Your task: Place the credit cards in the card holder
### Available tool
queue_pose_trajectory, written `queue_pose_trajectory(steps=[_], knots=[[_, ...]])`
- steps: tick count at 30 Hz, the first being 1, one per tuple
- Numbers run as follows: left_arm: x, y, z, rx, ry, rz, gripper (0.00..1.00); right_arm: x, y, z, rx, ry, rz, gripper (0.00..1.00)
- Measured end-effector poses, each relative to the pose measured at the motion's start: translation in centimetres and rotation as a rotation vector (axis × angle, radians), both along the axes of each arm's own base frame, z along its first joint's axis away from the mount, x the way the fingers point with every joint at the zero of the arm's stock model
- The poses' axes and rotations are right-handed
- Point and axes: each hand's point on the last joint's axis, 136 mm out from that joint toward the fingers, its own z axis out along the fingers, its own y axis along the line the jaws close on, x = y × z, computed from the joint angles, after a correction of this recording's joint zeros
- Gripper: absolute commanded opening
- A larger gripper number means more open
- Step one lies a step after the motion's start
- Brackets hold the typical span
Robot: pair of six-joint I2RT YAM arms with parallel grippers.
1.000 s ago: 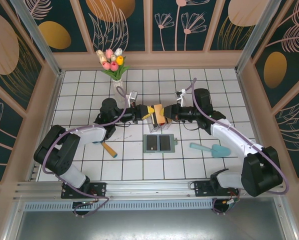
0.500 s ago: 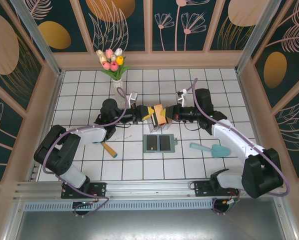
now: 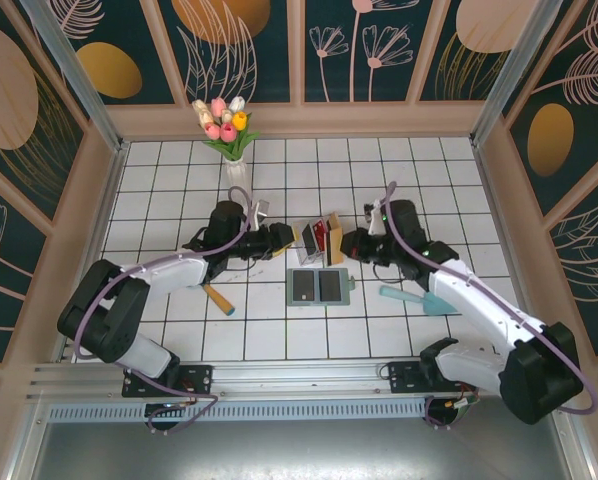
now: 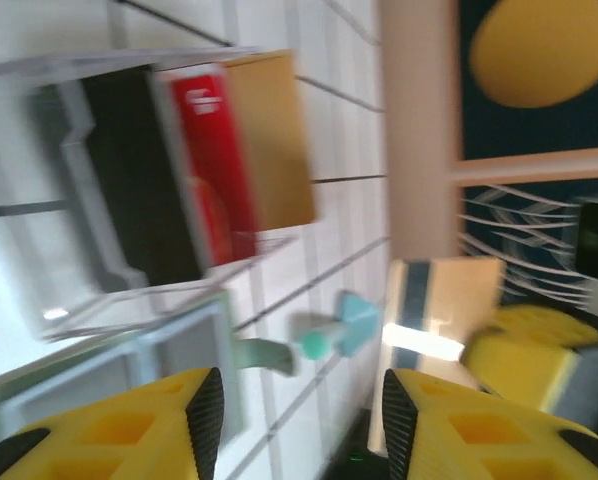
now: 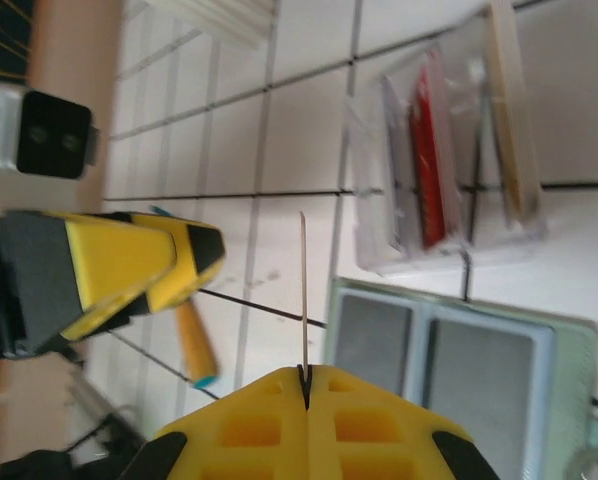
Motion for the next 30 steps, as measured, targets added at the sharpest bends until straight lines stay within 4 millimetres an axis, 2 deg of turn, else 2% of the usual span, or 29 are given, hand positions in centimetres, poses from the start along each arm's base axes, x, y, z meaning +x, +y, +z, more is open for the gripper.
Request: queue_pose_trajectory(steps=[4,7,9,13,19,25,30], knots=[[-1.9,0.9,-3.8,0.203,0.030,0.003,0.51,-2.5,-0.5,-3.8,-0.125,0.050,-0.052,0.01],[-3.1,1.3,-5.6,0.310,0.040,-0.003,0.53,-3.9,-1.7,-6.6,-0.218,0.095,-0.100,0.01],[-3.5,1.7,-6.4,0.357,0.042,0.003,0.53,-4.2,-2.4,-7.4,-0.257,0.103,-0.131,0.01],[-3.7,2.6,-7.3,0.407,0.049,0.016,0.52,-3.8,-3.2,-7.9,-0.290,0.095,-0.184,0.01],[-4.0,2.5,-8.1,0.423,0.060,-0.003,0.52,-3.3,-3.7,-8.8,-0.330,0.099,-0.211,0.02],[-4.8,2.3,-9.8,0.441,0.104,-0.036,0.50,-3.0,-3.5,-10.0,-0.353,0.116,-0.210,0.02],[-5.3,1.7,-10.4,0.427,0.118,-0.068,0.45,-2.7,-3.0,-10.1,-0.341,0.111,-0.206,0.02]])
